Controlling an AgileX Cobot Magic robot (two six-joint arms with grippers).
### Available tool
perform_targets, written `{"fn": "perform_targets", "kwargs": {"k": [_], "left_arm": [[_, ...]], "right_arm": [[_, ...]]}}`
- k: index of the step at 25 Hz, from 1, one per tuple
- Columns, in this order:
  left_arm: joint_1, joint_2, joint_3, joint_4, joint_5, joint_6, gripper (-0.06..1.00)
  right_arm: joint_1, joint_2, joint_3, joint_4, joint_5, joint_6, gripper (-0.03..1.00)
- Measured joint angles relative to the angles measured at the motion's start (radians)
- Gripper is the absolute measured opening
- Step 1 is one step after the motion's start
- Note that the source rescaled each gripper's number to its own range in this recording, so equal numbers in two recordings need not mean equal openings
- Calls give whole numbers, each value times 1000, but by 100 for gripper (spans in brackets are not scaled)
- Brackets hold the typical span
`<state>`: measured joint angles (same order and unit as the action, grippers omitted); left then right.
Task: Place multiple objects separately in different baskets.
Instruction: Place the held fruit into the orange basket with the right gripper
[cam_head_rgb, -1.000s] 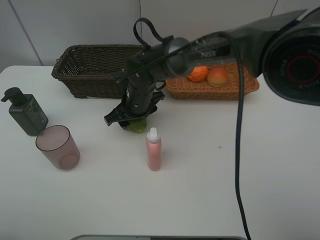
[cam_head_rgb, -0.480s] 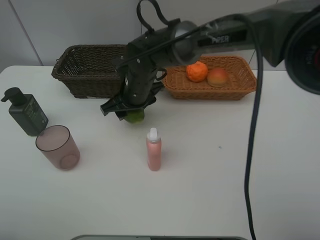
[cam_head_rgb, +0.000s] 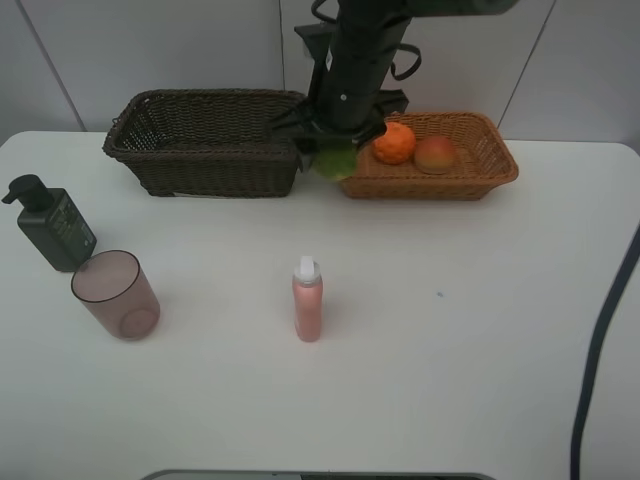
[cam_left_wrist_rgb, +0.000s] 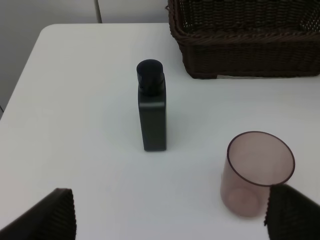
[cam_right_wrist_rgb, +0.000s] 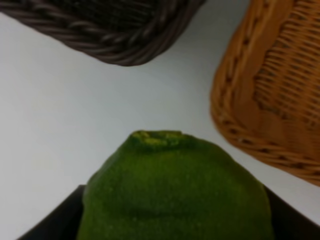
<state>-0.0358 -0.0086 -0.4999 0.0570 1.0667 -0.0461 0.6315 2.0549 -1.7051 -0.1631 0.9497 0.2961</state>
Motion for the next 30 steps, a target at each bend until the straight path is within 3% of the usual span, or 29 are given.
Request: {"fn": "perform_targets", "kwargs": {"k": [7,15,30], "left_arm": [[0,0,0,0,0,0,98],[0,0,0,0,0,0,98],[0,0,0,0,0,0,98]], "right_arm": [[-152,-16,0,1,-9,-20,43],[-280,-12,0,1,-117,-20,43],[-303,146,0,26,-285,-20,43]]}}
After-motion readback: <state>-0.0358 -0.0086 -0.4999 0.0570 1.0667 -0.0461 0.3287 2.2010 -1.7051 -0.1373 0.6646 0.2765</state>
